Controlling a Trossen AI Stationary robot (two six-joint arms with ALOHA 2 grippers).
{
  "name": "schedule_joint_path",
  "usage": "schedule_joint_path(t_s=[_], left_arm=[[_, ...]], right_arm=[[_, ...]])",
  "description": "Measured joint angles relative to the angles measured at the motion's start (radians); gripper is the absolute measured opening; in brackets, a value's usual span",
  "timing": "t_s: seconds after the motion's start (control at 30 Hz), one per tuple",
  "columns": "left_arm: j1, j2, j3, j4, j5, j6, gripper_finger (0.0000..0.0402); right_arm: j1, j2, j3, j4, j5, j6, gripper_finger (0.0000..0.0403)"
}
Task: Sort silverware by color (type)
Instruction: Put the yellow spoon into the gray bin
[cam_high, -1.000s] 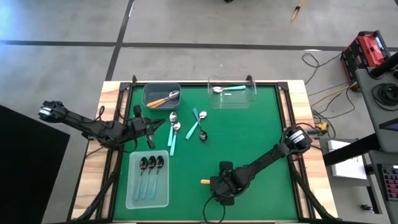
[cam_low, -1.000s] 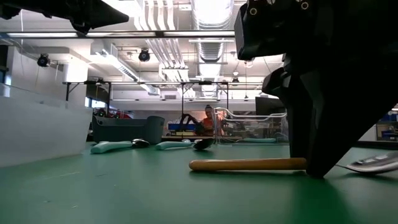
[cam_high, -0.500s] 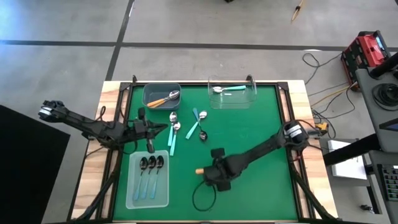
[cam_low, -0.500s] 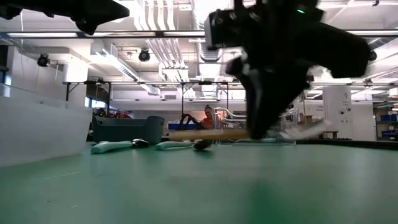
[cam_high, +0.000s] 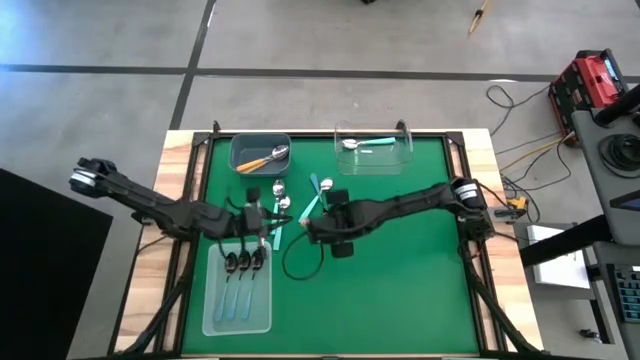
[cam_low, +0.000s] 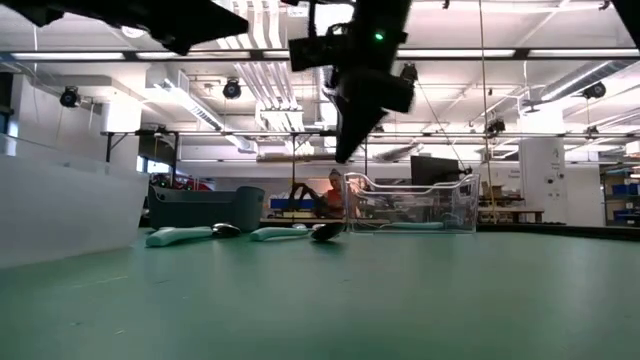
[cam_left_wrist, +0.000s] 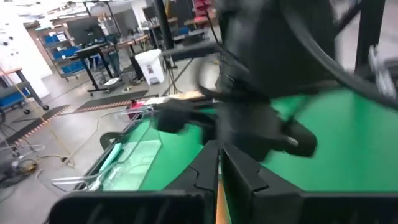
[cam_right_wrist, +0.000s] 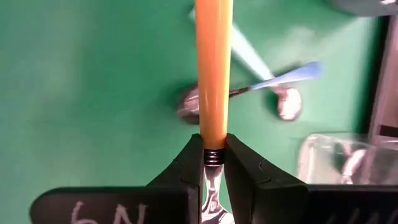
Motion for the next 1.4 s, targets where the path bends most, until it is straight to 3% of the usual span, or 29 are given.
schedule_joint_path(t_s=[0.1, 0.3, 0.47, 0.6, 1.07, 1.4], left_arm=[[0.000, 0.076, 0.050, -0.059, -0.033, 0.030, 0.0024], [0.002, 0.193, 0.142, -0.168, -0.301, 0.083, 0.0111], [0.011, 0.263, 0.196, -0.212, -0.311, 0.142, 0.0176], [0.035, 0.313, 0.225, -0.233, -0.314, 0.156, 0.0196], [0.110, 0.445, 0.292, -0.235, -0.307, 0.191, 0.0194], [0.144, 0.471, 0.304, -0.236, -0.307, 0.175, 0.0112]], right_arm=[[-0.025, -0.001, 0.052, -0.029, 0.008, -0.021, 0.0028], [-0.037, -0.001, 0.122, -0.056, 0.060, -0.058, 0.0028], [-0.042, -0.001, 0.164, -0.057, 0.107, -0.059, 0.0028], [-0.042, -0.001, 0.187, -0.065, 0.110, -0.074, 0.0028], [-0.042, -0.002, 0.201, -0.074, 0.112, -0.083, 0.0028], [-0.043, -0.004, 0.195, -0.089, 0.119, -0.085, 0.0029]])
